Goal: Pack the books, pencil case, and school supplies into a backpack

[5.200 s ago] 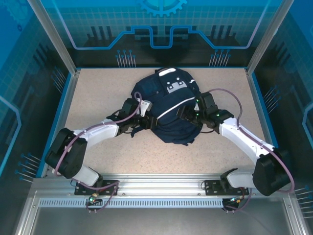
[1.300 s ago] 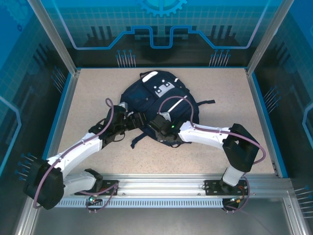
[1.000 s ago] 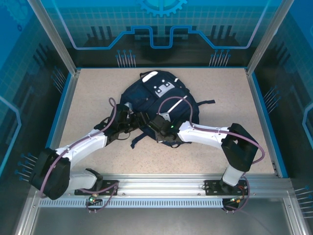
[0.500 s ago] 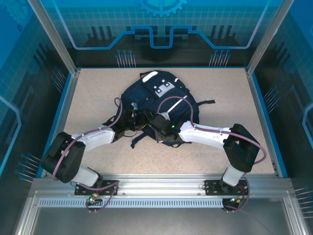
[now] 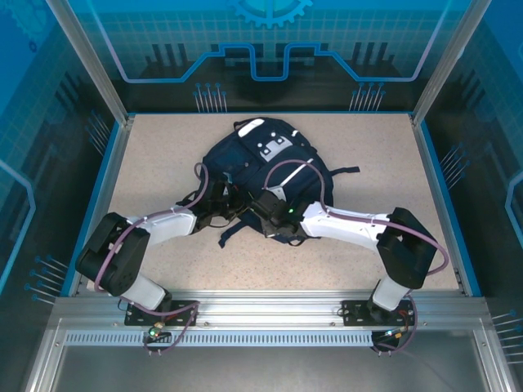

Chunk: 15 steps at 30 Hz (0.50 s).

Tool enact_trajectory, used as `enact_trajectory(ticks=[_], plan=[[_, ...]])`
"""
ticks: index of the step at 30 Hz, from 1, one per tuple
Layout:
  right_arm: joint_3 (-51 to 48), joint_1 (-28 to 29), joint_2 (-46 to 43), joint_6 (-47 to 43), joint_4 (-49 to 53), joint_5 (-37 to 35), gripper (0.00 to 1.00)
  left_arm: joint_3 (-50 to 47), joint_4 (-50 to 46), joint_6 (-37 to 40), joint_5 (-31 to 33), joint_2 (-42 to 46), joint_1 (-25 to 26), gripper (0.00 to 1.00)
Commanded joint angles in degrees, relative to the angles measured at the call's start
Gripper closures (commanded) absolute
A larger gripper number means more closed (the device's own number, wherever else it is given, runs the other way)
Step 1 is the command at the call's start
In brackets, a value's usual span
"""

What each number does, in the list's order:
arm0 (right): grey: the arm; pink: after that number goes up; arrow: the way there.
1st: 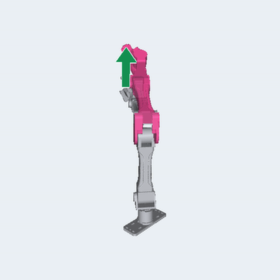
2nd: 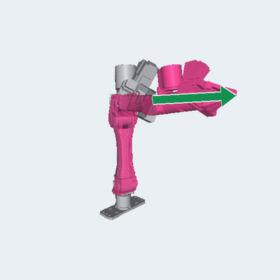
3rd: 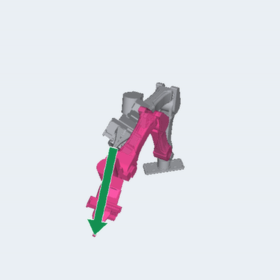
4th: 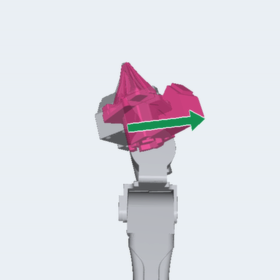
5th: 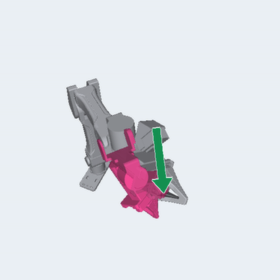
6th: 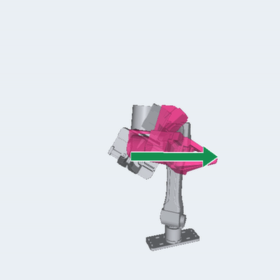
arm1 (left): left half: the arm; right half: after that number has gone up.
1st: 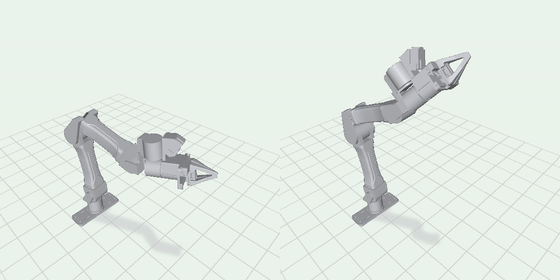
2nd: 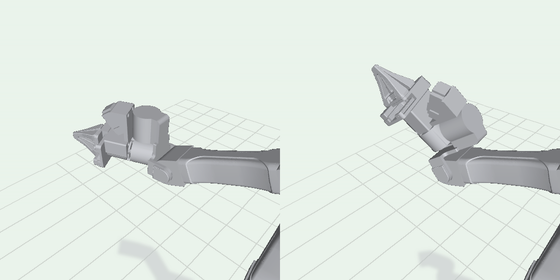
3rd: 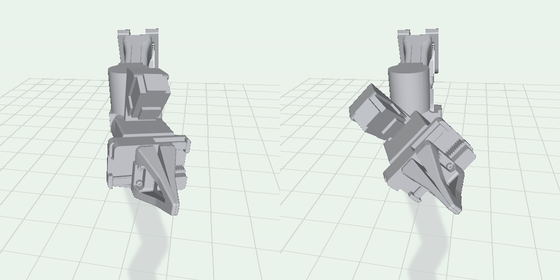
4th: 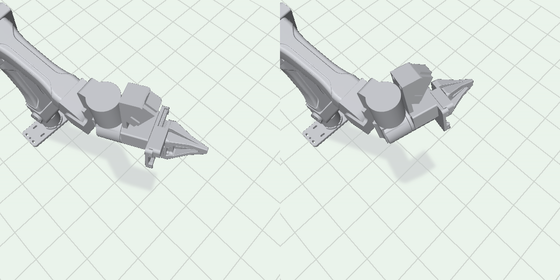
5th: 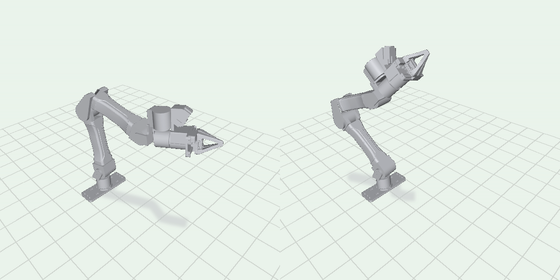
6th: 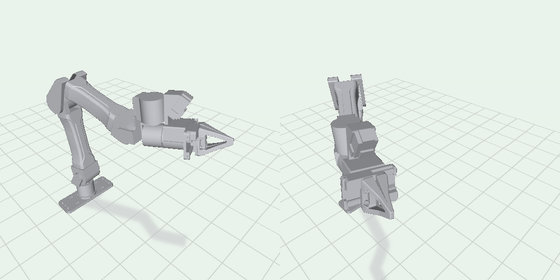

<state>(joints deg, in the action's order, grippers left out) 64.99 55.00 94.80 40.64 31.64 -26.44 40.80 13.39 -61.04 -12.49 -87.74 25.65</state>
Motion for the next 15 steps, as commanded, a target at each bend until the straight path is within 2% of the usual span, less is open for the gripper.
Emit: enact_trajectory(ticks=[1, 9, 12, 15], plan=[[-2.4, -2.0, -5.7, -3.5, 4.6, -6.4, 1.0, 1.8, -4.7, 4.0, 5.3, -0.3, -1.7, 1.0], [-5.6, -12.3, -10.7, -12.8, 1.3, -1.9, 1.0, 2.9, -8.5, 7.7, 6.1, 0.8, -3.0, 1.0], [-3.5, -13.2, -9.1, -14.8, 1.0, 0.9, 1.0, 3.6, -9.7, 9.0, 5.7, 0.8, -3.9, 1.0], [-1.6, -12.2, -7.4, -15.7, -0.2, 7.3, 1.0, 4.7, -11.9, 11.0, 5.7, 1.5, -5.8, 1.0]])
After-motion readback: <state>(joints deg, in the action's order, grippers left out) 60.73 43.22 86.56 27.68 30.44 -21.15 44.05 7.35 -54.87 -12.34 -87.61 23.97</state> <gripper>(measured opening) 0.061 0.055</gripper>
